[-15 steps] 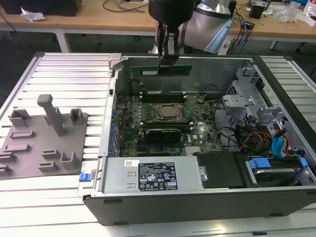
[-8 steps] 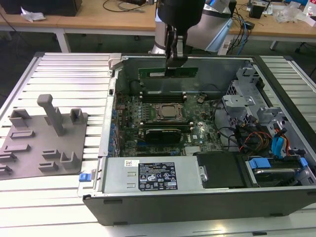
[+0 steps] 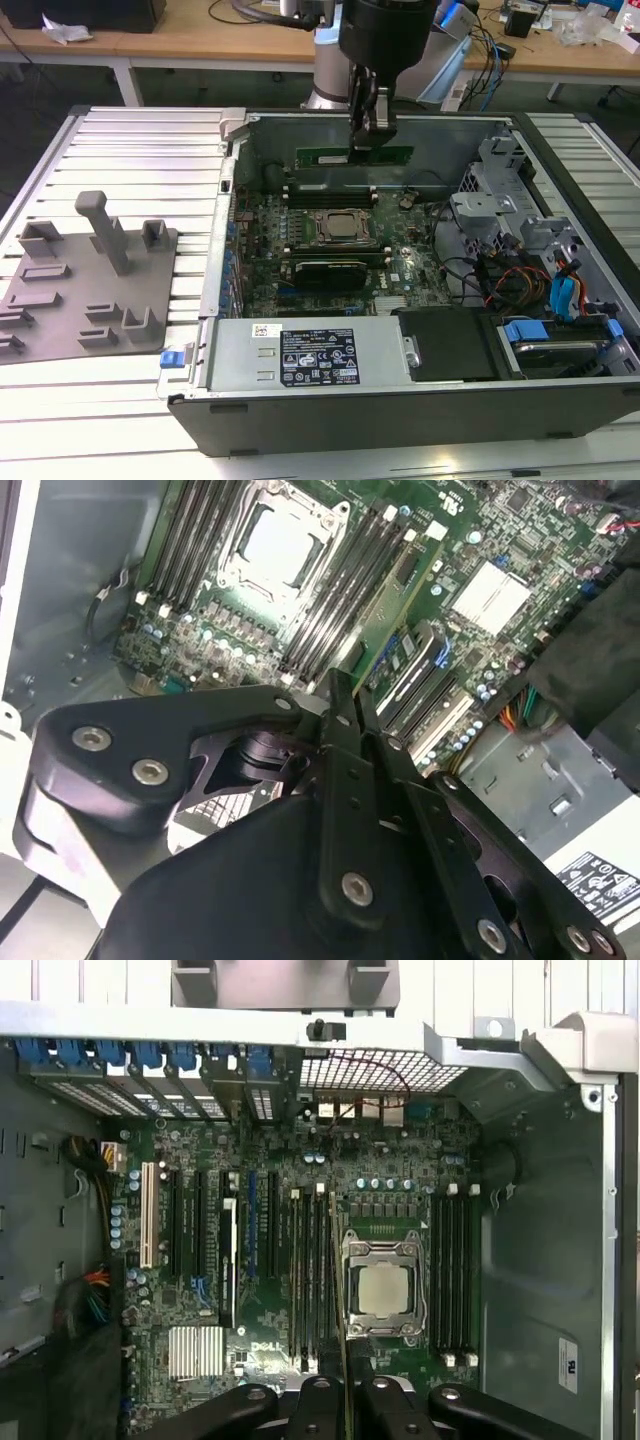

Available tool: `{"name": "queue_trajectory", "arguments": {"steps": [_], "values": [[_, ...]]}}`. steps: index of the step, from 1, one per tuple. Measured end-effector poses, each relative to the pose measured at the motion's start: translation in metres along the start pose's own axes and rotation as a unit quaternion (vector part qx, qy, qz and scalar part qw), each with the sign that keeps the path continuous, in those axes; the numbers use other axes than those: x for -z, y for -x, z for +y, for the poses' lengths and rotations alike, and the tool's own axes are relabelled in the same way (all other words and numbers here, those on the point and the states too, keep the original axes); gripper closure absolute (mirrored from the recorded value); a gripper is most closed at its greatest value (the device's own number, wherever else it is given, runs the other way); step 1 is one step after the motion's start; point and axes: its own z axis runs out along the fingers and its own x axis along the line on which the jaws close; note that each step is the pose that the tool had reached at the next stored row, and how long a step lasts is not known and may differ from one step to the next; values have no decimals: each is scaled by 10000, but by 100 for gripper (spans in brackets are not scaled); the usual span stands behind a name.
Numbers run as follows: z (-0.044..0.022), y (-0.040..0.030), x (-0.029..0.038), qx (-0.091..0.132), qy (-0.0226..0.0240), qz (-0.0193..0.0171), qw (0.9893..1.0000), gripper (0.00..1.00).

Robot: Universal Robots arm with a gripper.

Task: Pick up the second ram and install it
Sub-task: 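Pick up the second ram and move it above second insertion slot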

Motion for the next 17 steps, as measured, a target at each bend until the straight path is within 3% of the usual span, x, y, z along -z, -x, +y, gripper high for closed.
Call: {"name": "queue_trajectory", "arguments": {"steps": [14, 17], "values": [[-195, -12, -132, -1, 5, 0, 10000, 86], [-205, -15, -174, -1, 5, 0, 10000, 86]]}}
